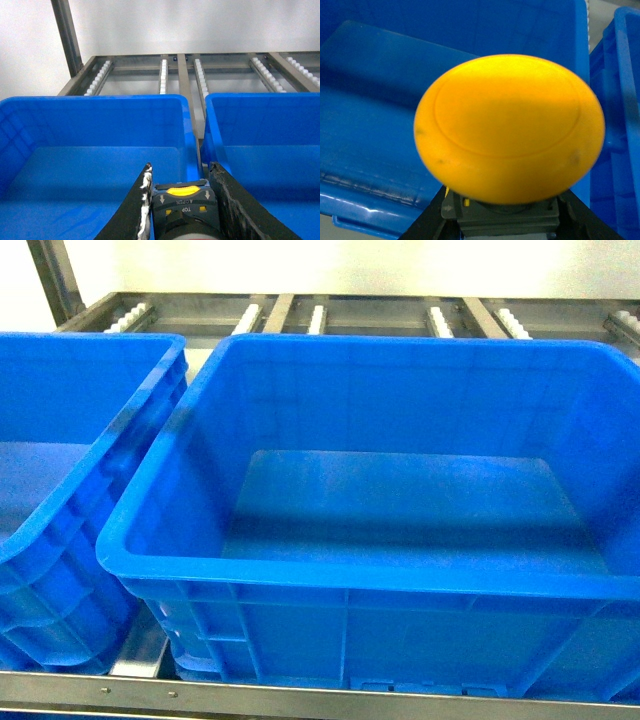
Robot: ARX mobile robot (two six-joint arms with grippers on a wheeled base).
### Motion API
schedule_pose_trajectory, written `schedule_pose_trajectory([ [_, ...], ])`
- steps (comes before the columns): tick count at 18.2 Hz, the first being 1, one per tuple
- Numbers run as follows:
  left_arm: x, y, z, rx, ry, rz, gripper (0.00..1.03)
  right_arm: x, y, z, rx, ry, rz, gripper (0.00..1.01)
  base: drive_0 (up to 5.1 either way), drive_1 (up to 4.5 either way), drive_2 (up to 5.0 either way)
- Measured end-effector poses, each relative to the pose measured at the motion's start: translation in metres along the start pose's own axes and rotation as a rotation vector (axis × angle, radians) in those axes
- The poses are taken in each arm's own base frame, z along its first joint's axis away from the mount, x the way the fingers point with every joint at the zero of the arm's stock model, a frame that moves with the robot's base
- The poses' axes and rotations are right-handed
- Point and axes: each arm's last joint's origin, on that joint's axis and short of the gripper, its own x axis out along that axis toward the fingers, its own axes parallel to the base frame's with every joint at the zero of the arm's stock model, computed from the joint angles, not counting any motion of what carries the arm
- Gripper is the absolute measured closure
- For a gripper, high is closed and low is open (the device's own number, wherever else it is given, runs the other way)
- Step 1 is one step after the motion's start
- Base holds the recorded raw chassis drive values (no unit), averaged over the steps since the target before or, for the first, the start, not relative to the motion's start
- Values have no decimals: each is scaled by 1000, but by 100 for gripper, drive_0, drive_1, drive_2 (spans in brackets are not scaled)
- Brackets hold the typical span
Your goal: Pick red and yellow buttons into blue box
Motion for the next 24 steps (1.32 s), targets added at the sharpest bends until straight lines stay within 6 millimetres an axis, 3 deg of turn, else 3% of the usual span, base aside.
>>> schedule_pose_trajectory([
  [5, 0, 0, 0, 0, 0, 0, 75, 29, 6, 11, -34, 67, 41, 67, 0, 0, 0],
  [8, 0, 0, 0, -1, 0, 0, 75, 64, 14, 20, -85, 154, 79, 67, 0, 0, 0],
  [11, 0, 0, 0, 0, 0, 0, 75, 97, 14, 9, -125, 295, 65, 67, 0, 0, 0],
  [16, 0, 0, 0, 0, 0, 0, 75, 106, -8, -1, -73, 355, 36, 67, 0, 0, 0],
  [19, 0, 0, 0, 0, 1, 0, 75, 103, -10, 6, -74, 350, 35, 39, 0, 0, 0],
  [24, 0, 0, 0, 0, 0, 0, 75, 104, 2, 19, -53, 313, 85, 1, 0, 0, 0],
])
